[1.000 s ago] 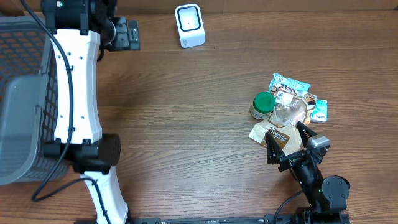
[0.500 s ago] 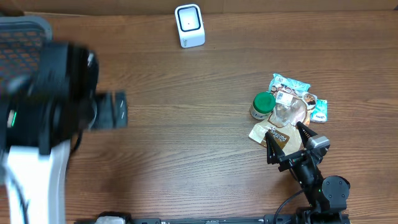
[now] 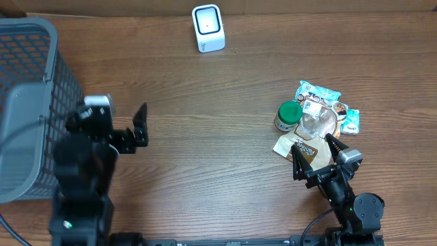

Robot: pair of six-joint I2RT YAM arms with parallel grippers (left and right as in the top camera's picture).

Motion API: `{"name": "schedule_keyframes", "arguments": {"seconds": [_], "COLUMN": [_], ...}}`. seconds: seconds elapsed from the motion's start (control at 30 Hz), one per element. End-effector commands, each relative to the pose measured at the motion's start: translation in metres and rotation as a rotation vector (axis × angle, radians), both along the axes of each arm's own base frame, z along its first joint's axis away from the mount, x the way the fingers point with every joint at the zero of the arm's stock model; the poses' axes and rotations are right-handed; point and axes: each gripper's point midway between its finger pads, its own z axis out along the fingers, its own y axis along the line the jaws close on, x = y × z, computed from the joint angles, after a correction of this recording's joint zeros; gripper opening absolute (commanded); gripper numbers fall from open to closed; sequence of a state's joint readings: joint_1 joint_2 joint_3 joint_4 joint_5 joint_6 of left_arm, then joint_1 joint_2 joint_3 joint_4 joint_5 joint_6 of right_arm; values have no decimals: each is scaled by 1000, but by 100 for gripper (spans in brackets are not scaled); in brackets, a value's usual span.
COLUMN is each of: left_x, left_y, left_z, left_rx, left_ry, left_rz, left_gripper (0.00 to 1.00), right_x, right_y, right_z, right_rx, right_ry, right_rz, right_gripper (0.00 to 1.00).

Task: Scan the item barcode

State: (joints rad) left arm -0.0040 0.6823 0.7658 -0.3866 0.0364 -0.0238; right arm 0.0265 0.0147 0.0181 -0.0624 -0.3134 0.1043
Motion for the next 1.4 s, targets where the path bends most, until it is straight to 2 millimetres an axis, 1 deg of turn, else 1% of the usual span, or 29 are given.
{"name": "schedule_keyframes", "arguments": {"seconds": [0.0,0.07,0.27,0.4,0.57,0.7,0.77,0.83,0.9,1.37], "left_x": [-9,-14,-28,-35,-37,-43,-42,-43,-43,-43], "left_y": [-13,-13,-13,-9,0,2,3,2,2,2], "left_z": [-21,-35,-67,-84,-104,-134,-117,-119,-129,-129], "left_rx": [28,32,38,63,63,53,64,62,59,59], "left_ry": [-119,-218,-339,-395,-334,-217,-286,-279,-238,-236], "left_rz": [-92,-91,-88,-71,-43,-30,-24,-30,-29,-29], "left_gripper": [100,100,100,100,100,100,100,100,100,100], "right_x": [0,0,0,0,0,0,0,0,0,0], "right_y": [-1,-1,-1,-1,-1,-1,-1,-1,-1,-1], "right_z": [-1,-1,-1,-1,-1,-1,-1,-1,-1,-1], "right_rx": [-1,-1,-1,-1,-1,-1,-1,-1,-1,-1], "right_ry": [-9,-9,-9,-9,-9,-9,-9,-9,-9,-9], "right_rz": [-7,-8,-8,-8,-8,-8,-8,-8,-8,-8], "right_gripper": [100,100,100,100,100,100,100,100,100,100]}}
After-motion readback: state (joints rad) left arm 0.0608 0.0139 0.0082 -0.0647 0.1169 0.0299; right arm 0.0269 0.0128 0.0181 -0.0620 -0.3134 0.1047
